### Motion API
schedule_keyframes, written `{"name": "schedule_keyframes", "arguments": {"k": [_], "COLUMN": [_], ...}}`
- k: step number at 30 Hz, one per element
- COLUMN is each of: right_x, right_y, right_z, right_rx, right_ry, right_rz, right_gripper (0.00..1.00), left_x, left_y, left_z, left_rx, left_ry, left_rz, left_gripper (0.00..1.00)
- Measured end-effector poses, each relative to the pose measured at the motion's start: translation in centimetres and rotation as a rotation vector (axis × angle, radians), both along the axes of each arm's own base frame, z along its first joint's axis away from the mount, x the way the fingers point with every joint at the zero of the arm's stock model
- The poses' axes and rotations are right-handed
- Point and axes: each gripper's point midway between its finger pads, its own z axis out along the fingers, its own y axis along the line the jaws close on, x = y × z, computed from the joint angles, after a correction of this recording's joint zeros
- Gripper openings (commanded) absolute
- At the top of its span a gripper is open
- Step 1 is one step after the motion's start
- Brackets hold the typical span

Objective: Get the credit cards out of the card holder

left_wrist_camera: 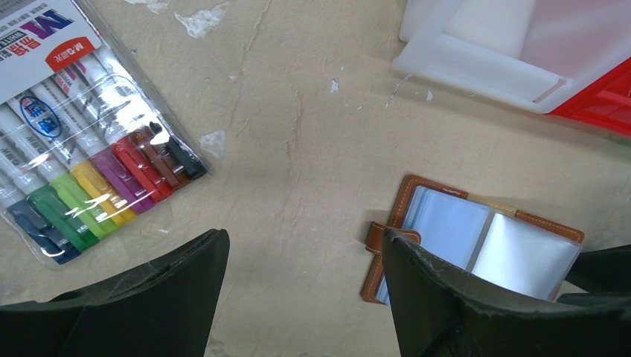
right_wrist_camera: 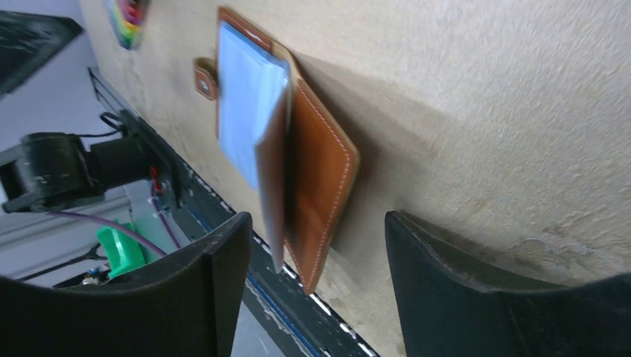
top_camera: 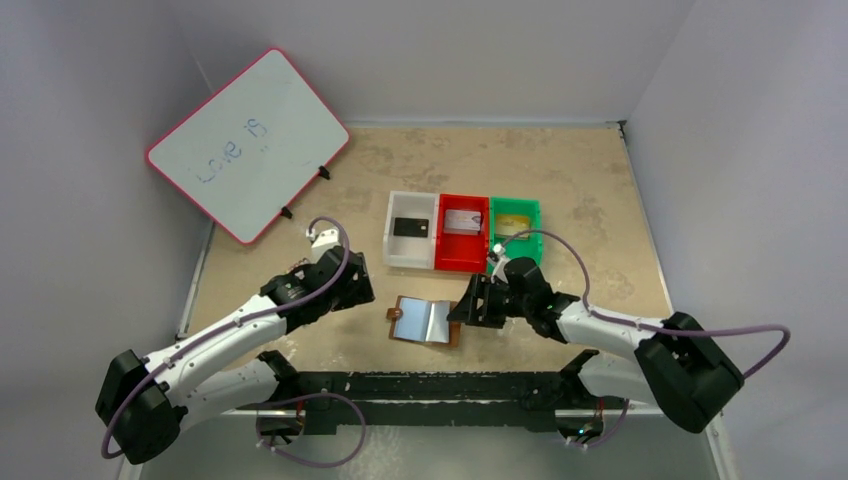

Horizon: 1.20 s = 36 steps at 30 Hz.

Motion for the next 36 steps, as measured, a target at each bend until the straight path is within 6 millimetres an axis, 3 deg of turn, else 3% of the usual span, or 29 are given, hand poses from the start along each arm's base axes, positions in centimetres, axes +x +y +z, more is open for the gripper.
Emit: {"name": "schedule_keyframes", "arguments": {"k": [4, 9, 16, 20, 22, 24, 26, 28, 31, 36], "right_x": [-0.6, 0.0, 1.1, 1.3, 1.4, 1.5, 1.8, 2.2, 2.4, 2.4], "right_y": [0.2, 0.2, 0.4, 0.5, 0.6, 0.5, 0.2, -0.4, -1.2, -2.5], "right_z": [-1.3, -1.2, -0.7, -0.7, -0.9, -1.0, -0.8, -0.1, 1.0, 2.9], "right_rx": [-0.035, -0.045, -0.049, -0.042, -0.049, -0.061, -0.08, -0.092, -0.094, -0.1], "right_ry": [0.028, 0.004, -0.025, -0.026, -0.017, -0.009, -0.011, -0.03, -0.048, -0.086], "right_rz": [0.013, -0.01, -0.042, -0.046, -0.048, -0.054, -0.081, -0.122, -0.175, -0.228], "right_gripper": [0.45, 0.28, 0.33, 0.17, 0.04, 0.02, 0.04, 0.26, 0.41, 0.67], "left_x": [0.0, 0.0, 0.1, 0.1, 0.1, 0.1, 0.1, 0.2, 0.4, 1.2], "left_y": [-0.4, -0.4, -0.4, -0.2, 0.0, 0.0, 0.1, 0.2, 0.7, 1.8], "left_z": [0.1, 0.0, 0.1, 0.1, 0.2, 0.3, 0.6, 1.0, 2.0, 5.3], "left_rx": [-0.019, -0.02, -0.028, -0.024, -0.02, -0.022, -0.028, -0.038, -0.044, -0.066], "left_ry": [0.001, 0.004, 0.001, 0.0, -0.003, -0.009, -0.019, -0.036, -0.071, -0.172], "left_rz": [-0.003, -0.002, 0.014, 0.024, 0.028, 0.03, 0.034, 0.044, 0.068, 0.131], "left_gripper": [0.74, 0.74, 0.74, 0.74, 0.73, 0.74, 0.77, 0.8, 0.82, 0.83]}}
